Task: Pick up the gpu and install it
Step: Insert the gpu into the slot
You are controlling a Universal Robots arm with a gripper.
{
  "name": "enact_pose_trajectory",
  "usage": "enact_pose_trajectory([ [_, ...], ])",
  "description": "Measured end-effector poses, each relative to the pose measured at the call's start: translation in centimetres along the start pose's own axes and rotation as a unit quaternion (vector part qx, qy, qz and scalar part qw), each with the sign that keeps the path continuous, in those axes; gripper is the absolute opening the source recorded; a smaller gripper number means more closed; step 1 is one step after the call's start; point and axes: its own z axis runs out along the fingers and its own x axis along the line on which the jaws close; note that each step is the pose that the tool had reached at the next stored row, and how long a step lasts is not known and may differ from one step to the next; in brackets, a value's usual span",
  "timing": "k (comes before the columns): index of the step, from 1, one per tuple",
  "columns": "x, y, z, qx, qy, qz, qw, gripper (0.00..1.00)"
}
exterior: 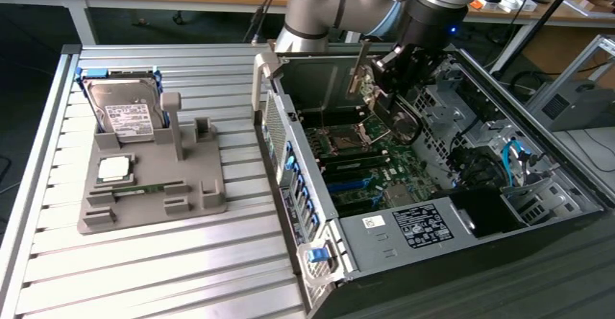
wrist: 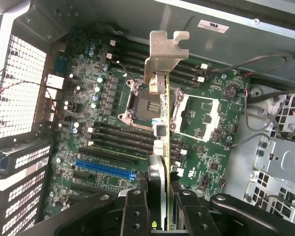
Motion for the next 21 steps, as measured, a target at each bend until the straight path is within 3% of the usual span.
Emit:
enact_pose_trajectory([
  [10,0.00,0.00,0.02,-0.0008,0.0001,-0.029,0.9996,0.27],
  [21,0.00,0.00,0.04,-0.0020,0.0002,-0.072,0.9974,0.27],
])
